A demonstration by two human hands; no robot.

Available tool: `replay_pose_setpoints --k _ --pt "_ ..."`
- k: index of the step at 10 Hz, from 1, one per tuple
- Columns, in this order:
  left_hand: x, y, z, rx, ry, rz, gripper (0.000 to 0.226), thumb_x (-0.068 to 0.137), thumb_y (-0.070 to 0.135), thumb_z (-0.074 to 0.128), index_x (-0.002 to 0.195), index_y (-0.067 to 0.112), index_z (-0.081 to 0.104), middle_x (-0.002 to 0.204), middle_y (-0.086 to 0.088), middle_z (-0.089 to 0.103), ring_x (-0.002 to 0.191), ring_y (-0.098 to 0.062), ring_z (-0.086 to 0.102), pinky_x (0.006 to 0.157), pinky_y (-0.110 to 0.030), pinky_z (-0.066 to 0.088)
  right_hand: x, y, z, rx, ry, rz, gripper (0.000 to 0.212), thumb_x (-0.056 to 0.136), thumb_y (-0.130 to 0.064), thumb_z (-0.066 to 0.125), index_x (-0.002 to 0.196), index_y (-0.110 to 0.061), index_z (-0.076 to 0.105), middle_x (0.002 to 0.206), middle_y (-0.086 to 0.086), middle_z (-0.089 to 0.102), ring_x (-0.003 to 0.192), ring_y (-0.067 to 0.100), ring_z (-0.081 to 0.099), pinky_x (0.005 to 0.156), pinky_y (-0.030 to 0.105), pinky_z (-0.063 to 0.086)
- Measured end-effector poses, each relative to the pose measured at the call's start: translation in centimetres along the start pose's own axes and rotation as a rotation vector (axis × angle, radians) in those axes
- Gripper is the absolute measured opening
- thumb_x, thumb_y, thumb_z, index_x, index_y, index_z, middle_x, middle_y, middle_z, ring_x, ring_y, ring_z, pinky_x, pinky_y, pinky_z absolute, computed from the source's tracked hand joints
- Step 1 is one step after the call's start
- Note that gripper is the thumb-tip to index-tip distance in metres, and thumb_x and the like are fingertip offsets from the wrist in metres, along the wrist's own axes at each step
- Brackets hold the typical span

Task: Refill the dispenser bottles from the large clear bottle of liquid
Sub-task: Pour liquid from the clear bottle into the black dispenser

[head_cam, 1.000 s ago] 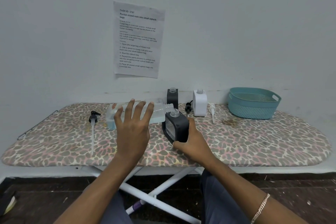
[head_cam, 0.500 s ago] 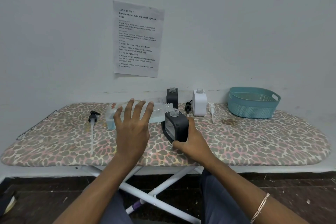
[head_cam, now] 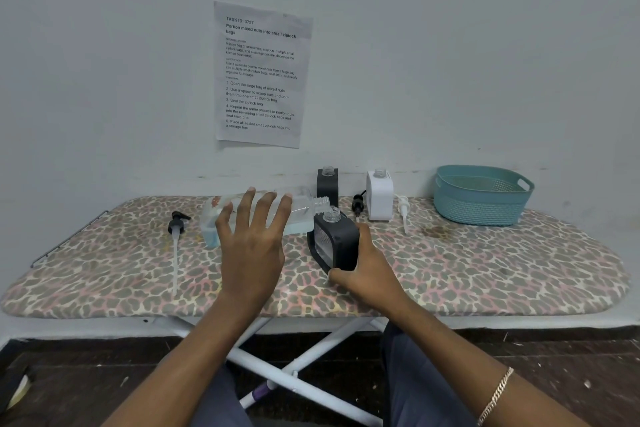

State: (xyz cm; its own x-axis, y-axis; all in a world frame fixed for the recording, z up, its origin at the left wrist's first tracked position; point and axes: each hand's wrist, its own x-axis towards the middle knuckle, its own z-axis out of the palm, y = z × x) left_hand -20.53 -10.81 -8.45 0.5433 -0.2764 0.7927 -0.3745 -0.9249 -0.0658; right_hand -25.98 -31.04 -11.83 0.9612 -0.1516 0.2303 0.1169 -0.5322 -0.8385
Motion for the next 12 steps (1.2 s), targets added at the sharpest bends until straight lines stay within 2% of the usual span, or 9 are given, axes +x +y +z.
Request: replay_pose_setpoints --k 3,6,8,9,12 --pt "0.00 -0.02 0.00 0.002 0.001 0.001 0.073 0.076 -0.009 0.065 0.143 0.018 0.061 0.142 -0.010 0.060 0.142 -0.038 0.047 0.111 -0.062 0.034 0.02 0.08 -0.01 0.012 -0.010 0.000 0.079 0.081 -0.013 0.078 0.137 -0.038 0.029 0.109 -0.001 0.068 0.066 0.015 0.075 0.054 0.030 0.061" --pt "0.04 -0.01 0.01 -0.001 0.004 0.003 0.074 0.075 -0.010 0.068 0.143 0.018 0.061 0.142 -0.011 0.061 0.142 -0.039 0.048 0.111 -0.062 0.034 0.03 0.10 -0.01 0.019 -0.011 -0.002 0.078 0.080 -0.013 0.078 0.134 -0.041 0.029 0.110 0.000 0.068 0.066 0.017 0.076 0.057 0.038 0.064" --pt "0.02 -0.04 -0.01 0.001 0.001 0.005 0.073 0.075 -0.009 0.067 0.143 0.017 0.061 0.142 -0.011 0.061 0.142 -0.039 0.048 0.111 -0.062 0.034 0.02 0.01 0.00 0.020 -0.011 0.007 0.077 0.080 -0.013 0.077 0.134 -0.039 0.030 0.109 -0.001 0.068 0.066 0.016 0.076 0.055 0.035 0.063" --pt "0.04 -0.05 0.00 0.000 -0.001 0.005 0.072 0.076 -0.009 0.066 0.143 0.017 0.061 0.142 -0.011 0.061 0.143 -0.039 0.047 0.112 -0.062 0.034 0.01 0.03 0.01 0.022 -0.008 0.001 0.075 0.079 -0.014 0.077 0.133 -0.038 0.031 0.108 -0.001 0.069 0.067 0.017 0.076 0.059 0.039 0.065" --pt "0.05 -0.01 -0.07 -0.010 0.006 0.006 0.073 0.075 -0.010 0.067 0.143 0.017 0.061 0.141 -0.011 0.061 0.143 -0.039 0.048 0.111 -0.063 0.034 -0.03 -0.07 0.00 0.018 -0.007 -0.001 0.077 0.080 -0.013 0.077 0.136 -0.038 0.030 0.109 -0.004 0.067 0.069 0.014 0.075 0.057 0.027 0.061"
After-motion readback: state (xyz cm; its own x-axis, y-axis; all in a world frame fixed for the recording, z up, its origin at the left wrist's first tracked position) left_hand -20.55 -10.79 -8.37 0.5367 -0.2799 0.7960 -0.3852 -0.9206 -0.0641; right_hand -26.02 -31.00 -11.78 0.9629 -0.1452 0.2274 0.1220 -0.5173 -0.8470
